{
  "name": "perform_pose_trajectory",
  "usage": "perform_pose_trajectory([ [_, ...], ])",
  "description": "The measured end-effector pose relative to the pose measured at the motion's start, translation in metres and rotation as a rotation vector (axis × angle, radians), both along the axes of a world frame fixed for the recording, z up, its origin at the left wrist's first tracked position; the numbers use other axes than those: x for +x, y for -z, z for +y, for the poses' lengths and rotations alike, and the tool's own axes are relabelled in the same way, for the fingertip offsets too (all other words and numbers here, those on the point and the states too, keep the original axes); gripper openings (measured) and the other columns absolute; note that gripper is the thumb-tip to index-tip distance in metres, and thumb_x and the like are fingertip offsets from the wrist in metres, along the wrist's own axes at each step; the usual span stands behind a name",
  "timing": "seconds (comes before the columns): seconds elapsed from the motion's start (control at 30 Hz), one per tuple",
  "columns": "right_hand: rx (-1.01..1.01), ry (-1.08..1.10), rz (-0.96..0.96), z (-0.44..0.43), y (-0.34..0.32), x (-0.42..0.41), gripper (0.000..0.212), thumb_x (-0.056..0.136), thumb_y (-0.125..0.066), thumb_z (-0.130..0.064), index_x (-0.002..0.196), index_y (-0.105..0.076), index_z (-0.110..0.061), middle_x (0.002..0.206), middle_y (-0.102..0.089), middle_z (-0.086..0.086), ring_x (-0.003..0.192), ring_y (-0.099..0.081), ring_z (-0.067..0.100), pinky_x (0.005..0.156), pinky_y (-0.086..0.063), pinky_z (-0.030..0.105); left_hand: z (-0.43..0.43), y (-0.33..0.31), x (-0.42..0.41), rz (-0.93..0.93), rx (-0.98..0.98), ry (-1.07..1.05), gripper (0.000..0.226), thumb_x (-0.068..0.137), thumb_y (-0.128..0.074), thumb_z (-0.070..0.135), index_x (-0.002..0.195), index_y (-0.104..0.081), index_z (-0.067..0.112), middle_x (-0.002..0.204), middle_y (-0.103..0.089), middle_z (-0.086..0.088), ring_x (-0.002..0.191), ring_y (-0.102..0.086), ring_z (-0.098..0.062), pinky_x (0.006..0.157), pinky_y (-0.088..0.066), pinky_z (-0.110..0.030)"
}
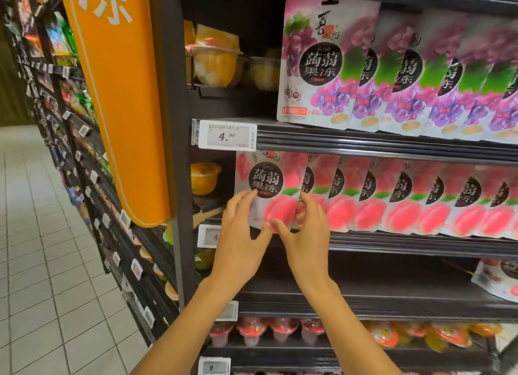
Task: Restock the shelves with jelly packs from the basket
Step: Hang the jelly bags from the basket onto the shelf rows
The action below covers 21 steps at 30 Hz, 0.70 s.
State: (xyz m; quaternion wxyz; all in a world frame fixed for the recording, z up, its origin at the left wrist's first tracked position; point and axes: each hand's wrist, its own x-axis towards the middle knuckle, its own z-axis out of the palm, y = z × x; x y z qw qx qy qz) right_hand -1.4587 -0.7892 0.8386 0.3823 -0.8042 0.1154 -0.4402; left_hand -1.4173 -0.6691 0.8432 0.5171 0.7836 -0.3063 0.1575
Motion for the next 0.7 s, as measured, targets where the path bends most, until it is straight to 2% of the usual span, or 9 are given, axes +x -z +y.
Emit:
perform_pose_trajectory([
  [0.03,-0.040,0.042,-0.001,-0.001,0.003,0.000,0.068,0.079,-0.081,-0.024,0.139,-0.047,-0.017,0.108,-0.054,-0.010,0.098,-0.052,0.009,0.079,-0.041,0.009,-0.001,0.000,0.000,-0.002,-0.004,-0.001,0.061,0.093,-0.062,0.023,0.147,-0.035,0.024,0.150,-0.030,0.008,0.138,-0.031,-0.006,0.115,-0.030,-0.026],
  [0.1,-0.075,0.080,0.001,-0.004,0.005,0.000,0.070,0.079,-0.081,-0.026,0.139,-0.048,-0.018,0.107,-0.053,-0.010,0.099,-0.053,0.009,0.077,-0.042,0.011,-0.002,0.001,0.001,-0.006,-0.005,-0.007,0.061,0.092,-0.063,0.023,0.147,-0.036,0.024,0.150,-0.030,0.008,0.137,-0.032,-0.007,0.115,-0.031,-0.027],
  [0.2,-0.178,0.203,0.060,-0.006,0.001,0.003,0.070,0.078,-0.080,-0.037,0.139,-0.049,-0.024,0.106,-0.055,-0.008,0.099,-0.056,0.011,0.067,-0.049,0.028,-0.006,0.000,0.002,-0.007,0.000,-0.025,0.059,0.093,-0.062,0.025,0.146,-0.036,0.025,0.149,-0.029,0.008,0.137,-0.033,-0.008,0.114,-0.034,-0.030],
  [0.3,-0.221,0.270,0.088,-0.005,0.001,0.002,0.072,0.076,-0.077,-0.047,0.140,-0.049,-0.031,0.092,-0.056,-0.013,0.084,-0.057,0.007,0.054,-0.035,0.023,-0.009,-0.002,-0.001,-0.001,-0.031,-0.025,0.060,0.092,-0.063,0.023,0.146,-0.035,0.023,0.148,-0.030,0.006,0.137,-0.034,-0.011,0.114,-0.036,-0.036],
  [0.4,-0.173,0.262,0.056,-0.006,0.007,-0.002,0.072,0.076,-0.077,-0.048,0.140,-0.049,-0.032,0.078,-0.055,-0.017,0.066,-0.053,0.002,0.052,-0.031,0.015,-0.012,0.000,-0.006,0.001,-0.103,-0.027,0.059,0.091,-0.064,0.019,0.143,-0.037,0.020,0.144,-0.036,0.005,0.134,-0.037,-0.010,0.112,-0.037,-0.038],
  [0.57,-0.066,0.221,-0.029,-0.021,0.031,-0.019,0.049,0.083,-0.070,-0.048,0.126,-0.058,-0.028,0.069,-0.059,-0.017,0.055,-0.054,0.001,0.052,-0.037,0.018,-0.022,0.014,-0.022,-0.005,-0.211,-0.021,0.043,0.091,-0.061,0.015,0.132,-0.047,0.021,0.132,-0.049,0.009,0.126,-0.045,-0.005,0.108,-0.038,-0.024],
  [0.7,0.004,0.194,0.010,-0.046,0.072,-0.047,0.033,0.089,-0.069,-0.038,0.117,-0.061,-0.024,0.067,-0.058,-0.016,0.054,-0.054,0.006,0.054,-0.041,0.023,-0.039,0.042,-0.043,0.060,-0.264,0.022,0.029,0.092,-0.057,0.006,0.119,-0.057,0.017,0.119,-0.059,0.006,0.112,-0.057,-0.010,0.097,-0.048,-0.026],
])
